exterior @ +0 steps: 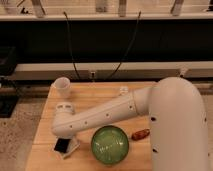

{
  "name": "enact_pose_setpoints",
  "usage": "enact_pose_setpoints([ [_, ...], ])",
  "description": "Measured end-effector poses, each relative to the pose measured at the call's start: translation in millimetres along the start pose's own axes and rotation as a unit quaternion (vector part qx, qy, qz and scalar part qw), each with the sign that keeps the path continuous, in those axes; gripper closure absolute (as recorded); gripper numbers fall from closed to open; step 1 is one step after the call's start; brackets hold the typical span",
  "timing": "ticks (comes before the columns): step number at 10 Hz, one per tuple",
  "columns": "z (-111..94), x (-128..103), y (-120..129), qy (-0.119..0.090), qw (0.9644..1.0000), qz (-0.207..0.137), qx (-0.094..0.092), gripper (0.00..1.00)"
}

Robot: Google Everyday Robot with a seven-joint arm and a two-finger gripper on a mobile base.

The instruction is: Place the eraser on the white sponge

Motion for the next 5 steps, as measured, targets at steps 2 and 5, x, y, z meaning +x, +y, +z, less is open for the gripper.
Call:
enact_pose_setpoints([
  [2,-5.0,1.3,1.3,0.001,1.0,-0.005,-0.002,0.97],
  [5,-7.0,3.4,7.3,0.0,0.9997,-0.017,-0.016,0.97],
])
